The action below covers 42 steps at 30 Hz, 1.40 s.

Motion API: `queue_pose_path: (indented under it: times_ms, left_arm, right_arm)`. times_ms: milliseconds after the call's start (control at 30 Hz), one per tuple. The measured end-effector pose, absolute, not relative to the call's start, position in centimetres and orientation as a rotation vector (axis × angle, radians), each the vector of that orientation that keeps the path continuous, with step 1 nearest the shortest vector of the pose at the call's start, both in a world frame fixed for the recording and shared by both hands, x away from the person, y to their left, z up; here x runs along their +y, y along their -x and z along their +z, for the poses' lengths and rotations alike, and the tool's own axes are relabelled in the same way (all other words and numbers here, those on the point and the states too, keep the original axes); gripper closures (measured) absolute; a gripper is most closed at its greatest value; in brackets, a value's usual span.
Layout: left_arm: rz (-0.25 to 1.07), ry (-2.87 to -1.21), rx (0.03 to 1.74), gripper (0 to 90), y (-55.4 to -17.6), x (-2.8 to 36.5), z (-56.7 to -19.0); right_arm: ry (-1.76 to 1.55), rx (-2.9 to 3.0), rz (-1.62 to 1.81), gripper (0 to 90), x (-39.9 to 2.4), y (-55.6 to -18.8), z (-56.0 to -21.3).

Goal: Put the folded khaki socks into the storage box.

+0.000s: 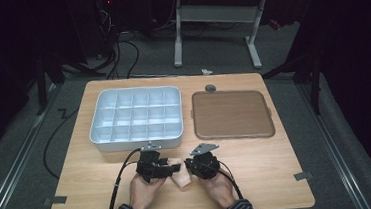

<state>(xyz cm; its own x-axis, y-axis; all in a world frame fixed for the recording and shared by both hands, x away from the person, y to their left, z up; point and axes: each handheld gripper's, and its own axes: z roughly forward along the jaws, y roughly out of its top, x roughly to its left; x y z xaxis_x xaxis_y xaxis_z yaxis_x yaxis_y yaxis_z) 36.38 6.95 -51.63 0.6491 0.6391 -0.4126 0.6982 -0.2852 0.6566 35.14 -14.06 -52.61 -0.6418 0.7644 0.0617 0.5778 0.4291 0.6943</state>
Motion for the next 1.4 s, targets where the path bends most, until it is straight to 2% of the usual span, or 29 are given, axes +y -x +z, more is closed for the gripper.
queue_pose_path:
  times_ms: [167,367,500,767,1133,1200,1267,1400]
  left_arm:
    - [-0.08,-2.01,1.064,45.0,-36.4,7.0,-52.1]
    - [-0.086,-2.019,1.074,45.5,-37.0,6.9,-52.5]
    - [-0.083,-1.998,1.09,46.1,-38.1,7.0,-52.3]
    - [-0.146,-1.986,1.097,41.6,-37.6,8.1,-51.5]
    - [-0.114,-2.005,1.123,44.2,-37.2,7.2,-52.3]
    - [-0.108,-2.013,1.111,48.3,-37.1,7.0,-52.4]
    - [-0.068,-2.043,1.082,56.7,-36.9,6.6,-52.4]
    - [-0.06,-2.057,1.055,63.0,-36.9,6.2,-52.5]
  right_arm:
    - [-1.168,2.423,1.008,83.2,-14.0,-35.0,-52.6]
    - [-1.145,2.38,1.178,77.8,-15.2,-32.8,-51.1]
    - [-1.099,2.434,1.155,75.0,-14.5,-31.8,-51.6]
    - [-1.115,2.457,1.153,74.9,-14.0,-32.0,-52.1]
    - [-1.091,2.441,1.115,75.2,-13.2,-31.7,-52.1]
    - [-1.082,2.439,1.116,75.2,-13.2,-31.7,-52.1]
    - [-1.068,2.435,1.097,74.0,-13.2,-31.5,-52.1]
    - [-1.057,2.43,1.089,70.3,-13.3,-31.4,-52.0]
